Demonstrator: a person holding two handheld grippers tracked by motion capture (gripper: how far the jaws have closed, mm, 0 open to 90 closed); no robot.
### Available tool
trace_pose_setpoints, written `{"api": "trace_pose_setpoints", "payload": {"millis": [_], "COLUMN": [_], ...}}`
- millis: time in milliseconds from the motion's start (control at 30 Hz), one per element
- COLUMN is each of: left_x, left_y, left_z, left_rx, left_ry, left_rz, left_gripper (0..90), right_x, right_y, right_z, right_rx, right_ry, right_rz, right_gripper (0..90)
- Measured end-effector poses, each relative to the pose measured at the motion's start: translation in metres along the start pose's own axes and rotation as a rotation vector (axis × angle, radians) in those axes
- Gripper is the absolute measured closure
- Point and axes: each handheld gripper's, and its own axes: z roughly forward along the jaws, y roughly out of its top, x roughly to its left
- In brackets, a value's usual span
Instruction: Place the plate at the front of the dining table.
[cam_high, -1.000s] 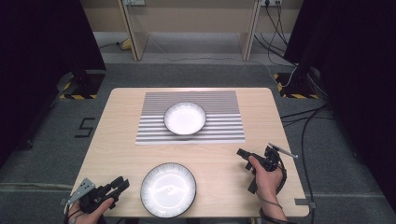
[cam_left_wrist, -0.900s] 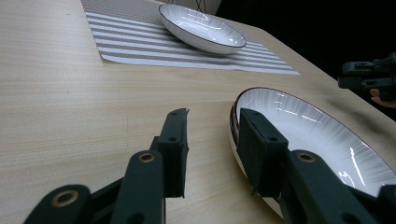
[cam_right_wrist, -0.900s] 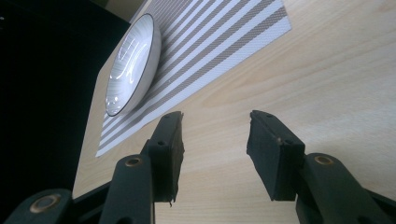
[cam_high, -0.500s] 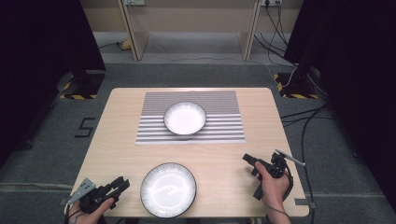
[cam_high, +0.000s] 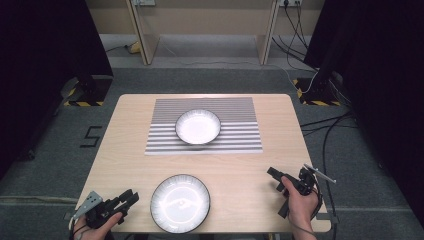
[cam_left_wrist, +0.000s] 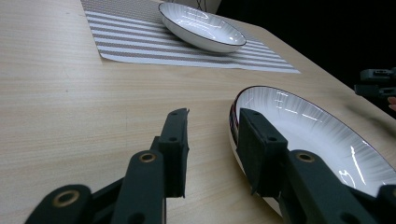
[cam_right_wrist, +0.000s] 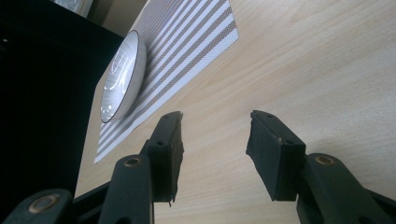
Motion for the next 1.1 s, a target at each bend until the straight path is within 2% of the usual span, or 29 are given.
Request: {"api": "trace_pose_setpoints", "payload": {"millis": [133,167,233,533,800,1100], "left_x": [0.0,0.0,0.0,0.0,0.001,0.001], "left_y": [0.0,0.0,0.0,0.0,0.0,0.0], "left_z": [0.0,0.0,0.0,0.0,-0.001,-0.001], "left_rx": [0.0,-0.001,0.0,-0.001,-0.003,-0.001], "left_ry": [-0.001,0.0,0.001,0.002,0.008,0.009], "left_rz": [0.001,0.001,-0.001,0.0,0.003,0.004], "left_gripper": [63.0,63.0,63.0,63.0,63.1,63.1], "right_x": [-0.003,-0.003,-0.005,-0.011,-0.014,-0.02], "right_y": [-0.001,-0.002,-0.002,-0.007,-0.012,-0.017], "right_z": [-0.005,-0.007,-0.008,-0.016,-0.025,-0.038], "right_rx": [-0.001,-0.005,-0.005,-0.011,-0.023,-0.031], "right_ry": [-0.006,-0.014,-0.008,-0.015,-0.002,-0.016], "right_rz": [-0.001,-0.016,-0.003,-0.01,0.0,-0.003], "right_gripper": [54.2,54.2,54.2,54.0,53.7,53.5]}}
